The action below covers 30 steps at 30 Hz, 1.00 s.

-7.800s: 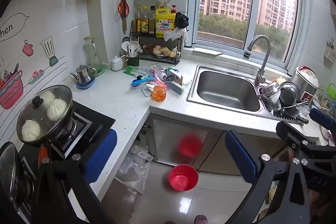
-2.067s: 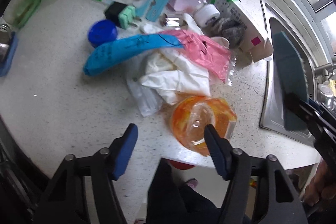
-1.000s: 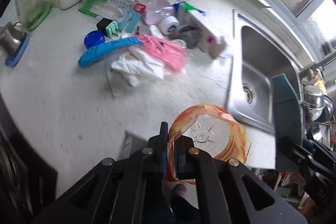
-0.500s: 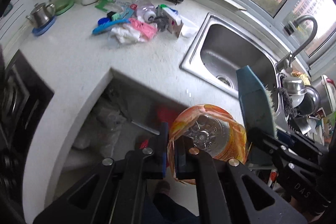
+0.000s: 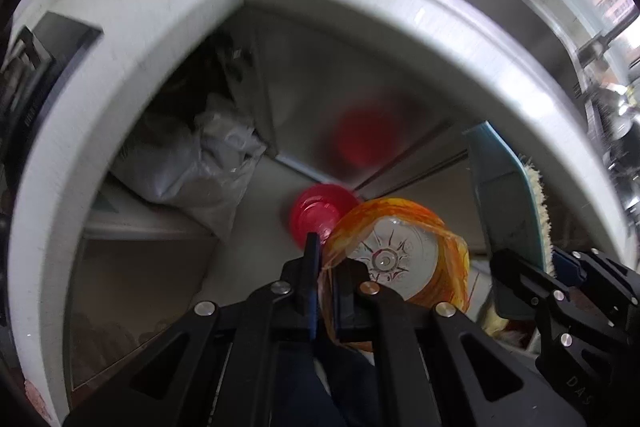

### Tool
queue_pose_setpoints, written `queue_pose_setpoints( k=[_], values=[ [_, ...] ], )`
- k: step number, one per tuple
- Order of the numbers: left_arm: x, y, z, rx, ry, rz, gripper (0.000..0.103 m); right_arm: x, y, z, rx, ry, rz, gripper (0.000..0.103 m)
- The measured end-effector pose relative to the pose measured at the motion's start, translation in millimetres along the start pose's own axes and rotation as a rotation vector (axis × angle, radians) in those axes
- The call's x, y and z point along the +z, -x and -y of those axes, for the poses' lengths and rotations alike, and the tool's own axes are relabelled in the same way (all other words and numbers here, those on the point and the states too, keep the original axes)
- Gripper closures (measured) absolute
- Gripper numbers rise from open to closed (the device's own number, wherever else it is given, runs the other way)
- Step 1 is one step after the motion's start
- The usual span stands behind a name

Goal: Collect trash
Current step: 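Carry the orange cup and brush down toward the red bin with both tools, then open the left tool to drop the orange cup into the red bin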

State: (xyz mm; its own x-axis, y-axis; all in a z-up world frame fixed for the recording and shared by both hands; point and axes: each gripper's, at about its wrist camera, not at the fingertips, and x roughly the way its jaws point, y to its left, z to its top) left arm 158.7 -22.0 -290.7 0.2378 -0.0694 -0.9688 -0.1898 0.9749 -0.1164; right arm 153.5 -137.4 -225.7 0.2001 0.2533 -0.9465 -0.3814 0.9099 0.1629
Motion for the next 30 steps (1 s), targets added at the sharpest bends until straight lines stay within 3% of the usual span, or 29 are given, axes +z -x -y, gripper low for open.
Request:
queue_pose_setpoints(
  k=[7, 11, 20, 30],
  values=[
    [-30.0, -105.4, -31.9, 0.015, 0.036, -0.080, 0.099, -23.8, -121.7, 8.7, -0.050, -0.044, -0.103, 0.080],
    [-38.2, -167.9, -37.0, 0.037, 0.021, -0.074, 0.099, -27.9, -194.4, 25.1, -0.071, -0.120, -0.138, 0.080],
    [-40.0, -317.0, -35.7, -0.023, -0.043, -0.103, 0.099, -49.1, -355.3, 57.0, -0.094, -0.205, -0.197, 0.080],
    [-43.2, -473.4, -42.5, -0.084, -0.097, -0.156, 0.099, -71.0, -486.1, 99.6, -0.093, -0.232, -0.232, 0.080]
  ],
)
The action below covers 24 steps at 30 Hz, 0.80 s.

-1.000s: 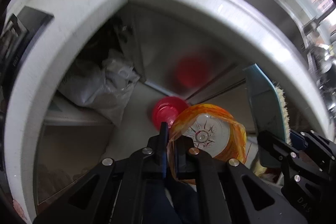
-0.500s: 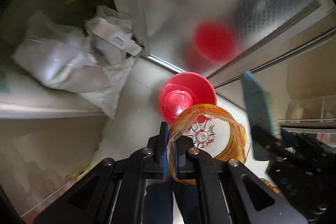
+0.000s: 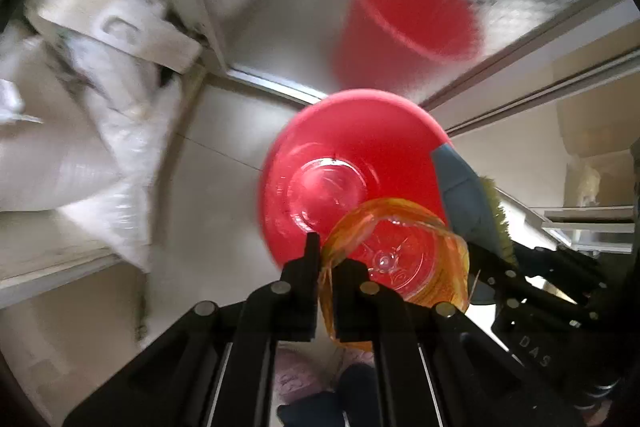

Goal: Collect trash
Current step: 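Open the left tool to drop the orange cup into the red bin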

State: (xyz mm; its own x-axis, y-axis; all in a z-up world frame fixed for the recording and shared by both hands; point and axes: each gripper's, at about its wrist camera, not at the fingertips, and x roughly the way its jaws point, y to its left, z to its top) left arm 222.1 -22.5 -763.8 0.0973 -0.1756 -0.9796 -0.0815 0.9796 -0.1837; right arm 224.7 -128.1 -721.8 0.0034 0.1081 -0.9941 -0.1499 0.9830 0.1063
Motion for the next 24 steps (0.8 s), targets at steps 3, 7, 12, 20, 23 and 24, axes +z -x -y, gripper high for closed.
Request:
queue_pose_setpoints(
  k=[3, 7, 12, 20, 23, 24],
  values=[
    [2.7, -26.5, -0.3, 0.025, -0.021, -0.005, 0.099, 1.9, -25.7, 8.5, 0.003, -0.009, -0.006, 0.080],
    [3.8, -48.6, 2.2, 0.018, -0.042, -0.008, 0.099, -0.2, -37.5, 16.3, 0.014, -0.006, 0.001, 0.080],
    [0.5, -69.2, 9.1, 0.013, -0.058, -0.021, 0.099, -1.8, -47.1, 16.7, 0.021, 0.022, 0.020, 0.080],
    [-3.9, -92.1, 8.8, 0.024, -0.031, -0.026, 0.089, -10.2, -59.6, 28.5, 0.022, 0.036, 0.021, 0.079],
    [-4.9, -87.8, 8.2, 0.023, -0.033, -0.010, 0.080, -12.2, -58.3, 29.3, 0.013, 0.052, 0.027, 0.068],
    [-5.8, -87.8, 8.3, 0.032, -0.040, -0.009, 0.079, -13.0, -56.4, 29.6, 0.011, 0.057, 0.032, 0.061]
  ],
)
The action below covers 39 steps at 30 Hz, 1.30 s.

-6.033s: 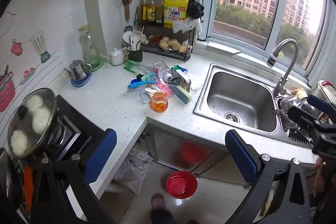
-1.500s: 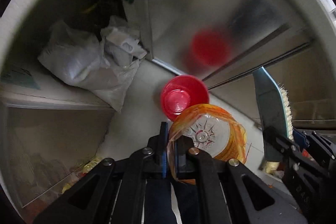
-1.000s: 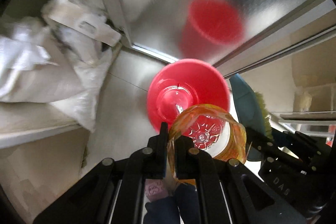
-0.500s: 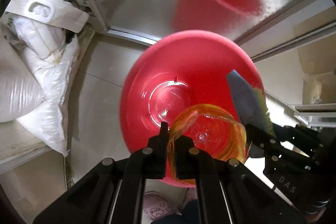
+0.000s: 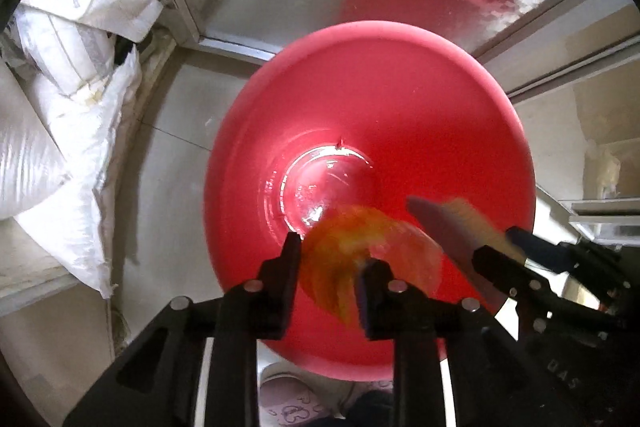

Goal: Collect trash
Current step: 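Open the left tool to drop the orange cup into the red bin, then raise both tools back up toward the counter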

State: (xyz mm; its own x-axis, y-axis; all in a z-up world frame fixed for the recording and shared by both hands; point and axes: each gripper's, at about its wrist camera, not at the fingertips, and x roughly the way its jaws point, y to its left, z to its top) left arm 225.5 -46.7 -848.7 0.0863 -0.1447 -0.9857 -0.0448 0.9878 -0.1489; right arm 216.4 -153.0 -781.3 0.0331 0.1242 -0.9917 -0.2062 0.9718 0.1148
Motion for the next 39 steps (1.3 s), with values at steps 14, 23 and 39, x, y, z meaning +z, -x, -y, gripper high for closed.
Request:
queue_pose_setpoints(
  k=[14, 23, 39],
  values=[
    [-13.0, 121.1, 0.9, 0.060, -0.004, 0.064, 0.038, 0.5, 101.8, -9.9, -0.006, -0.036, 0.119, 0.002],
    [-25.8, 312.7, 14.3, 0.080, 0.024, 0.175, 0.021, -8.8, 259.0, -33.7, -0.037, 0.029, 0.148, 0.001],
    [-47.4, 604.0, 76.3, 0.122, 0.032, 0.364, 0.017, -20.1, 545.3, -66.2, 0.042, 0.078, 0.334, 0.001]
  ],
)
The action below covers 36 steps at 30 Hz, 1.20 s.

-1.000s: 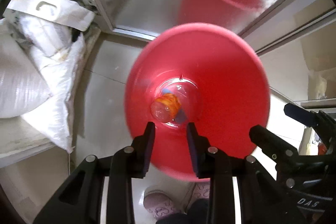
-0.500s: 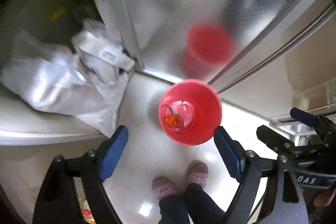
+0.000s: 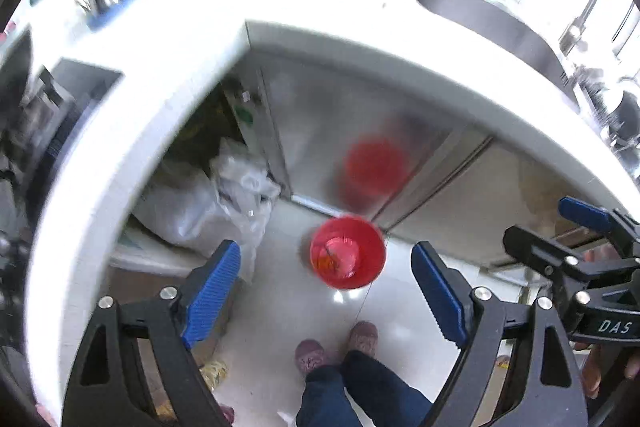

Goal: Collect trash
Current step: 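Raise both tools back up toward the counter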

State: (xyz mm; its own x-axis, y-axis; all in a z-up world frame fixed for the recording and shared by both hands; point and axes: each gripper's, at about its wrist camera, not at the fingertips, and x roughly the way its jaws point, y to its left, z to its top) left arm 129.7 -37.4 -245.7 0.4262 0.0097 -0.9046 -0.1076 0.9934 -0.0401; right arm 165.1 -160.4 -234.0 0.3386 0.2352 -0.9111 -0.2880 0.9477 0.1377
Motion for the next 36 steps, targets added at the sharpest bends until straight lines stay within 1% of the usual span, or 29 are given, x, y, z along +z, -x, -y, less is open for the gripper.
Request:
queue_pose_setpoints(
  k=[1, 3, 5, 6, 7, 8, 9, 11, 12, 14, 16, 18, 21, 24, 25, 26, 28, 30, 32, 33, 36],
  values=[
    [7.3, 20.6, 0.1, 0.002, 0.019, 0.020, 0.017, 4.7, 15.1, -1.5, 0.000, 0.008, 0.016, 0.001],
    [18.3, 48.9, -1.9, 0.006, 0.049, 0.065, 0.017, 14.5, 39.7, -5.1, -0.010, 0.023, 0.051, 0.001],
    [27.3, 74.8, -2.2, 0.031, 0.087, 0.097, 0.016, 21.8, 57.9, -11.8, -0.010, 0.032, 0.104, 0.001],
    [30.3, 81.2, -3.2, 0.032, 0.098, 0.110, 0.015, 24.9, 68.9, -12.8, -0.017, 0.039, 0.124, 0.001],
    [34.1, 94.3, -2.5, 0.042, 0.114, 0.129, 0.013, 29.5, 80.5, -15.0, -0.041, 0.048, 0.146, 0.001],
    [36.7, 103.2, -2.4, 0.055, 0.120, 0.137, 0.012, 32.9, 88.9, -15.9, -0.056, 0.054, 0.160, 0.001],
    [41.5, 113.5, -2.0, 0.055, 0.122, 0.162, 0.011, 35.3, 96.0, -17.9, -0.075, 0.058, 0.179, 0.001],
    [43.4, 128.1, 0.5, 0.041, 0.120, 0.188, 0.011, 38.8, 111.2, -17.5, -0.087, 0.059, 0.231, 0.001],
    [44.3, 135.6, 0.7, 0.035, 0.116, 0.198, 0.007, 40.5, 119.4, -18.3, -0.087, 0.058, 0.268, 0.001],
    [47.4, 146.1, 1.0, 0.054, 0.117, 0.218, 0.000, 46.3, 122.6, -24.4, -0.091, 0.072, 0.309, 0.001],
    [50.4, 154.2, 0.5, 0.060, 0.123, 0.242, 0.000, 52.2, 127.5, -26.6, -0.112, 0.083, 0.337, 0.001],
    [56.8, 158.7, -2.2, 0.059, 0.129, 0.256, 0.000, 60.9, 131.6, -29.4, -0.113, 0.082, 0.343, 0.001],
    [72.7, 160.8, -10.7, 0.069, 0.135, 0.267, 0.000, 72.9, 130.1, -30.6, -0.110, 0.070, 0.333, 0.001],
    [94.1, 154.4, -19.2, 0.088, 0.135, 0.282, 0.000, 88.1, 128.2, -28.9, -0.114, 0.054, 0.319, 0.001],
    [100.2, 153.6, -19.4, 0.085, 0.131, 0.286, 0.000, 94.7, 122.5, -26.7, -0.108, 0.042, 0.312, 0.001],
    [106.8, 149.7, -20.1, 0.080, 0.125, 0.281, 0.000, 100.8, 128.3, -25.8, -0.105, 0.035, 0.308, 0.001],
    [128.2, 134.0, -24.4, 0.052, 0.124, 0.233, 0.000, 114.0, 122.5, -23.4, -0.118, 0.013, 0.307, 0.001],
    [150.7, 116.5, -29.3, 0.020, 0.111, 0.212, 0.000, 131.5, 113.0, -22.3, -0.123, -0.011, 0.292, 0.001],
    [170.7, 102.3, -31.9, 0.042, 0.083, 0.208, 0.000, 151.5, 102.7, -22.0, -0.133, -0.030, 0.285, 0.001],
    [187.5, 91.5, -36.2, 0.049, 0.069, 0.210, 0.000, 164.7, 94.7, -23.4, -0.146, -0.036, 0.276, 0.001],
    [223.2, 67.9, -47.3, 0.031, 0.042, 0.185, 0.000, 192.5, 80.4, -26.1, -0.157, -0.051, 0.257, 0.001]
  ],
)
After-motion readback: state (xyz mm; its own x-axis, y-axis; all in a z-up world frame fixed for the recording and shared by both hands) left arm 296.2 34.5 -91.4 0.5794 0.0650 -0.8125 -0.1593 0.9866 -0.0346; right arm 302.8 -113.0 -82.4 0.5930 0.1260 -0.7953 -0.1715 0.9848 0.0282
